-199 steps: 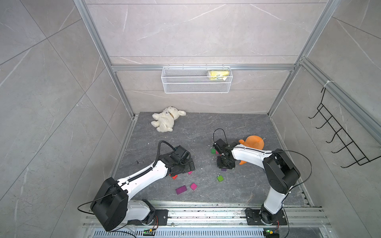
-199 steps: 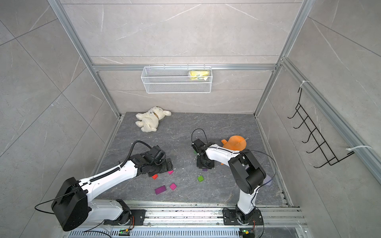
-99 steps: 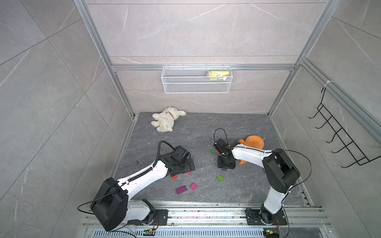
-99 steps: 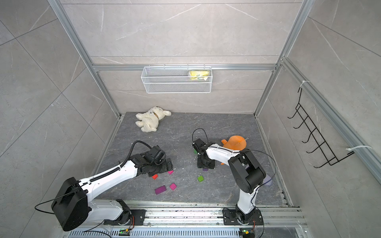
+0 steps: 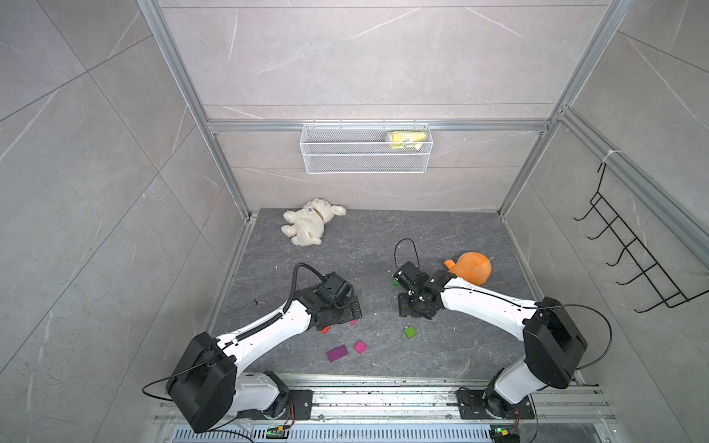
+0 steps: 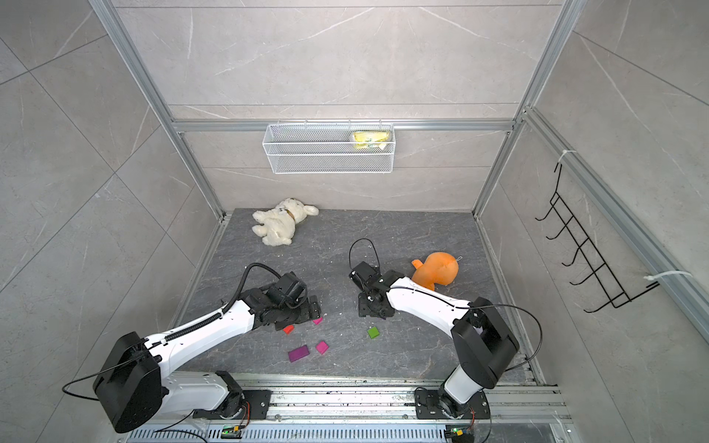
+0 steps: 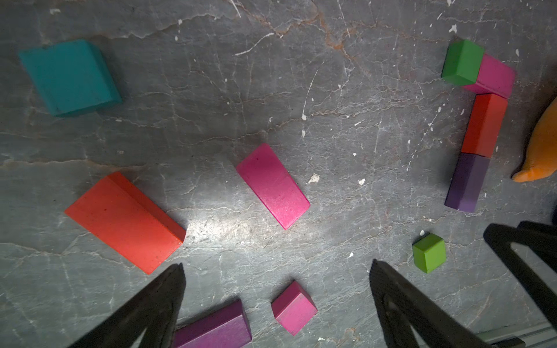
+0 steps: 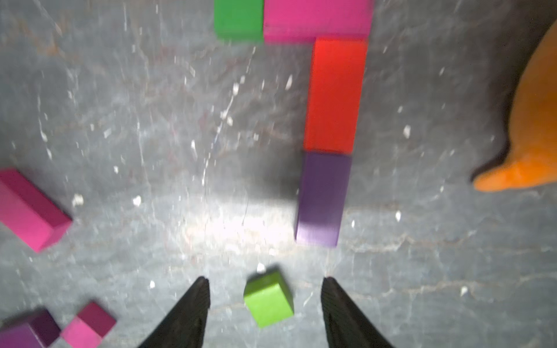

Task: Assemble the number 7 with building blocks
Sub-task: Pick up the building block from the center of the board.

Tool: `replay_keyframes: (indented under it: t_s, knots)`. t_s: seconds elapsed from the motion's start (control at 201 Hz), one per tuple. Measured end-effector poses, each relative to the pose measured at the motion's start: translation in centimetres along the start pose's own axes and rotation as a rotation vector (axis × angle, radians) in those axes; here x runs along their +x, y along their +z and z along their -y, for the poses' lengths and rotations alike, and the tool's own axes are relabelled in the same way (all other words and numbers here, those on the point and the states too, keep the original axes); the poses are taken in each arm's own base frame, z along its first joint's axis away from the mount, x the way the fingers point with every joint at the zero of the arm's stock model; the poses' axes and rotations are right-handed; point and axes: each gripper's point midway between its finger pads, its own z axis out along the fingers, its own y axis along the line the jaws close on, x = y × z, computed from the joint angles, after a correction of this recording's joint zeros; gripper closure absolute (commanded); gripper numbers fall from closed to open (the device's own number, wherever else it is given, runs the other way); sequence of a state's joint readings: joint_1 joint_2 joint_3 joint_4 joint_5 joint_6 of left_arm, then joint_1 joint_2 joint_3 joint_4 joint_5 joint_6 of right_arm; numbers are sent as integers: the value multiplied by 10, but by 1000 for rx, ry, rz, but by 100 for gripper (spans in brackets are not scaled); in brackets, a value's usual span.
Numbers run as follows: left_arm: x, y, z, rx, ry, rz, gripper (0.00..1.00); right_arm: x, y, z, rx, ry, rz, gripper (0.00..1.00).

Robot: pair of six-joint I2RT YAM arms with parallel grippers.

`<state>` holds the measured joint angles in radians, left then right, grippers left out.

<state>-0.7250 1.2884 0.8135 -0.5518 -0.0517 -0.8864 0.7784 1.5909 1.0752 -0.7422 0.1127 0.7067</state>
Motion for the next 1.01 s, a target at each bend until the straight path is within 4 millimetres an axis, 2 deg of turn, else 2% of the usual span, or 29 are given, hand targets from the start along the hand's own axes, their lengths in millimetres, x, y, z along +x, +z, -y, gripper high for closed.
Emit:
replay_keyframes:
  t_s: [0.139,0.234,1.01]
  knots:
    - [3,-4,-4,8,-4,11,0,35,6,0,25,-44,-40,42]
    - [5,-6,-7,11,-8,14,0,45,10,4,44,-61,-55,42]
    - [5,-11,-13,7,-30,37,0,52,30,2,52,-160,-90,52]
